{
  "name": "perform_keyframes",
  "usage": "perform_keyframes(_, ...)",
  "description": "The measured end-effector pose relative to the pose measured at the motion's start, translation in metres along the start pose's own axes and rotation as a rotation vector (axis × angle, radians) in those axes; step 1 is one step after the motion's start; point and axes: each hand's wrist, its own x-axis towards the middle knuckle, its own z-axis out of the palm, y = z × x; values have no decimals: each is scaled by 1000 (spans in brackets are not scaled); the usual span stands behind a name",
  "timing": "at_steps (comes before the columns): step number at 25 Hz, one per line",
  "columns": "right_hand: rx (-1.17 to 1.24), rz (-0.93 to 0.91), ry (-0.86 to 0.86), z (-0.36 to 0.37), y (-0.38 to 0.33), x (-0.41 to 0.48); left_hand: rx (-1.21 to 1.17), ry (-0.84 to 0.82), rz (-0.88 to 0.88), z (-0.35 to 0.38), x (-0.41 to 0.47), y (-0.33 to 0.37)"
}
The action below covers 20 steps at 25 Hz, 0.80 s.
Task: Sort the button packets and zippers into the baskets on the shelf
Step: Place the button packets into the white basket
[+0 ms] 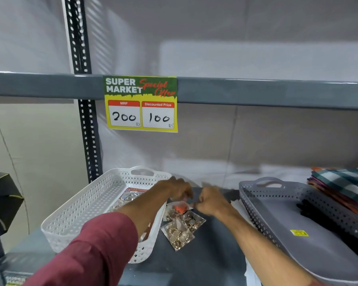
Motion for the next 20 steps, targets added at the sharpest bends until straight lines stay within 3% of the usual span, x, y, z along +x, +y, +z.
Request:
perform_keyframes(4,-77,66,-70,12,9,-1,65,-31,29,13,13,-8)
perform_keyframes(8,16,152,-107,19,17,6,90,7,-2,13,18,-8)
perform_keyframes(11,142,190,-166,15,22,10,-60,88,63,5,18,-8)
perform_keyframes(13,225,214,-176,2,24,13,-284,165,68,-5,14,-17)
perform_keyframes(15,284,202,-116,-17,22,15,-505,304,74,-20,5,-32)
perform_keyframes(18,273,165,70,-42,7,27,-572,538,88,-45,-12,-74)
perform_keyframes(20,283,102,143,-49,-11,38,-585,538,76,-61,-25,-107)
